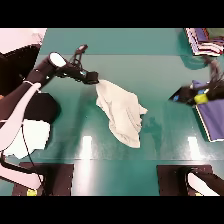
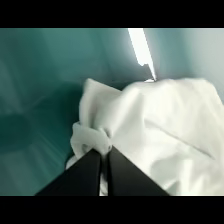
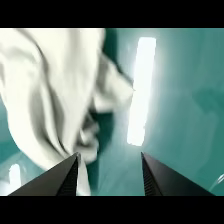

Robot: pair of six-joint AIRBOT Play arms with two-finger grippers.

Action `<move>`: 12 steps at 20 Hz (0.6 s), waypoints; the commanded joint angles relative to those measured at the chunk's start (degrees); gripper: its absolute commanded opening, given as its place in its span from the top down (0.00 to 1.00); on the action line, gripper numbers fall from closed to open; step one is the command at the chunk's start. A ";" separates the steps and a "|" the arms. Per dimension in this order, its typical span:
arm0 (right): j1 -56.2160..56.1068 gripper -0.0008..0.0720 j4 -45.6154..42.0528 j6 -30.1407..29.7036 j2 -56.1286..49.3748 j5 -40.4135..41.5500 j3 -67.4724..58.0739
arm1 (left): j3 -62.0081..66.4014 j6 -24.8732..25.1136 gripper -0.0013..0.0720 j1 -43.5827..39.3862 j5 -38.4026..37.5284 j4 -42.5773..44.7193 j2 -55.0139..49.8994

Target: Fold the shirts.

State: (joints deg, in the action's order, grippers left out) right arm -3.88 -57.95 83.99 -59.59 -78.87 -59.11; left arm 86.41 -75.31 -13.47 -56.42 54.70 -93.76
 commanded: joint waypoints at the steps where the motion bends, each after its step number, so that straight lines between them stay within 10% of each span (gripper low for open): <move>1: -4.02 0.37 4.79 -1.25 0.63 3.19 14.53 | 0.70 -0.28 0.94 1.38 -5.68 10.16 4.66; 12: -28.06 0.42 17.33 -9.11 -19.06 18.12 15.96 | 0.68 -0.37 0.94 1.38 -7.52 11.21 4.87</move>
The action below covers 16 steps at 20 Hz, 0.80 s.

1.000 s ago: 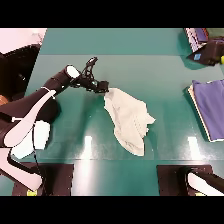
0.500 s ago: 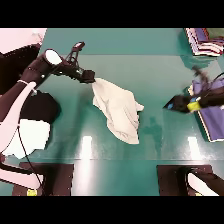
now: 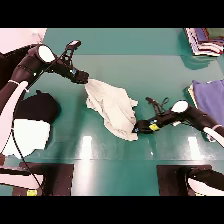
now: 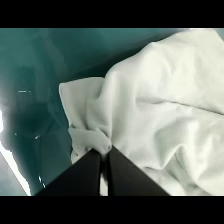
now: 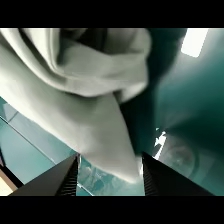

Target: Fold the shirts.

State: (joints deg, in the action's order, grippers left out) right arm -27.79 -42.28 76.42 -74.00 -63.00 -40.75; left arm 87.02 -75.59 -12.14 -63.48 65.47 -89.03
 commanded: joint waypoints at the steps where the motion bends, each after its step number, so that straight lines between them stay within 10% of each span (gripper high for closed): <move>1: -4.70 0.69 1.33 -1.55 -5.27 3.15 -3.85 | 0.11 -0.52 0.94 0.04 -0.61 0.50 0.26; 2: -4.72 0.97 0.09 -1.53 -5.18 3.72 -5.16 | 0.11 -1.01 0.94 0.04 -0.48 0.61 0.72; 16: 19.63 0.97 -17.86 7.28 24.48 -16.37 -47.41 | 13.73 -3.50 0.95 0.04 -4.66 6.54 40.52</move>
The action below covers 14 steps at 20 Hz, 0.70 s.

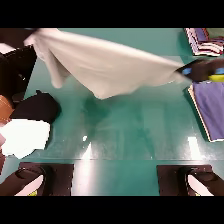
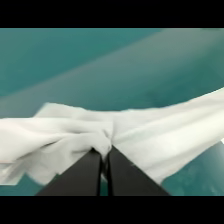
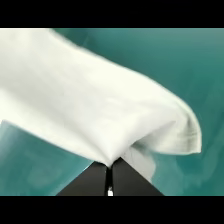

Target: Fold the shirts.

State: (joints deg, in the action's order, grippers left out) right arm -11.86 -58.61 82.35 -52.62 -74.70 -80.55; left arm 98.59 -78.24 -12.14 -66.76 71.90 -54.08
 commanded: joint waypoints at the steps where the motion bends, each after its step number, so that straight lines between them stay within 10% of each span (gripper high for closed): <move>1: 4.11 0.97 -1.53 1.90 2.62 -6.14 -9.46 | 2.21 -0.87 0.95 0.04 -1.86 -0.35 6.12; 14: 4.09 0.97 -8.09 4.61 -8.41 -10.43 14.97 | -44.35 -0.87 0.94 -21.03 -1.84 -5.22 -10.01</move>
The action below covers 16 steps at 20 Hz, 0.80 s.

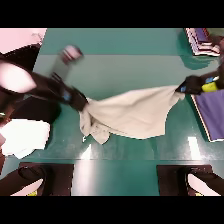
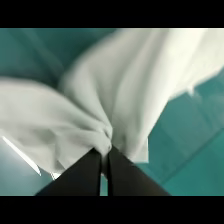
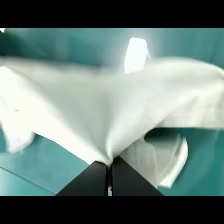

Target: Fold the shirts.

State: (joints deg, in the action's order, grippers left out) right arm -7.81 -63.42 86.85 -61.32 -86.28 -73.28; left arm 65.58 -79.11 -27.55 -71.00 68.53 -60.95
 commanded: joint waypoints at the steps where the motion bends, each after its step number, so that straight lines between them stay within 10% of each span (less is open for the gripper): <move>1: 0.04 0.97 -4.15 0.13 1.29 1.90 9.73 | -13.88 0.04 0.94 -6.71 3.82 -4.57 -3.48; 5: 0.04 0.97 -4.17 0.13 4.59 3.87 14.32 | -15.06 2.40 0.94 -7.45 5.18 -12.55 -3.50; 8: 0.04 0.97 -4.11 0.13 4.76 4.31 14.43 | -11.28 3.21 0.27 -5.84 5.22 -12.13 -3.50; 16: 0.04 0.97 -4.11 0.13 4.76 5.35 14.43 | -3.28 2.64 0.27 22.99 7.96 -9.57 -6.58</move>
State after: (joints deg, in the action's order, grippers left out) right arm -7.79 -67.48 86.98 -56.60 -81.80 -58.94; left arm 61.06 -76.20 -14.52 -64.75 58.92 -65.56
